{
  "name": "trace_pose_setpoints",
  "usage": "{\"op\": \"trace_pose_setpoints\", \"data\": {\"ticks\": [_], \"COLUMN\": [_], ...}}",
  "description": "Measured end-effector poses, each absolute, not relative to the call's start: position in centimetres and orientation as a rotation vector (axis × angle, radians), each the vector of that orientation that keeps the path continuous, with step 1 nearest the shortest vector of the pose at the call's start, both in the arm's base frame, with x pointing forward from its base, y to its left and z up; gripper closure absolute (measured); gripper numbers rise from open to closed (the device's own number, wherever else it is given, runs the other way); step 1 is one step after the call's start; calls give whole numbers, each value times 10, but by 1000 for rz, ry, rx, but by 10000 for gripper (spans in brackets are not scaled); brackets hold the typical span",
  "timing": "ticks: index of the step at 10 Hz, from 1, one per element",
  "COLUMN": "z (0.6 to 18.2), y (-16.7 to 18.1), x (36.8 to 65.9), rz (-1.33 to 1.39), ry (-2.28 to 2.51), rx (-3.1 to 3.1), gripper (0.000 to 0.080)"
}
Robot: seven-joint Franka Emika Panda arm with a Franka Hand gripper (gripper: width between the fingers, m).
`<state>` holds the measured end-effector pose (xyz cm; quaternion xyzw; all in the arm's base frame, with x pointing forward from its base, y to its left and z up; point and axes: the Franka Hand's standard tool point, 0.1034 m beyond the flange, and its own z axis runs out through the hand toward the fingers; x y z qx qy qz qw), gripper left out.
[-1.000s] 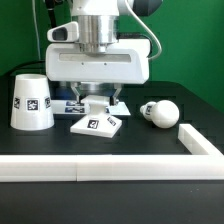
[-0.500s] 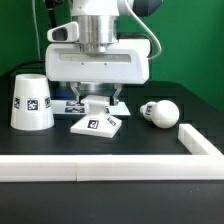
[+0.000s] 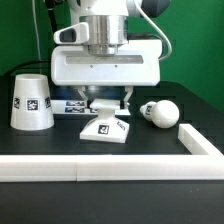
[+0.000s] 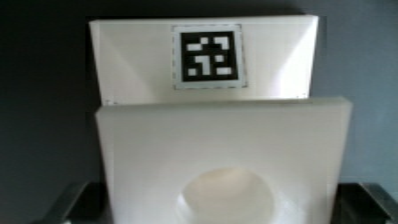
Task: Assemble lamp
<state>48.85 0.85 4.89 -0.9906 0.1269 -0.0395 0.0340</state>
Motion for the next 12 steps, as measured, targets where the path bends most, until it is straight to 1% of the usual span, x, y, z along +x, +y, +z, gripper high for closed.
{"op": "trace_pose_setpoints", "data": {"ticks": [2,6,7,11,12], "z": [49,50,50,49,49], "y": [21,60,68,67,73], "x": [516,553,554,555,562], "rz": [-174,-264,-264,-273,-306], "ry": [276,190,207,160,89], "rx": [-3046,-3028,-3025,-3031,-3033], "gripper": [265,265,265,265,265]}}
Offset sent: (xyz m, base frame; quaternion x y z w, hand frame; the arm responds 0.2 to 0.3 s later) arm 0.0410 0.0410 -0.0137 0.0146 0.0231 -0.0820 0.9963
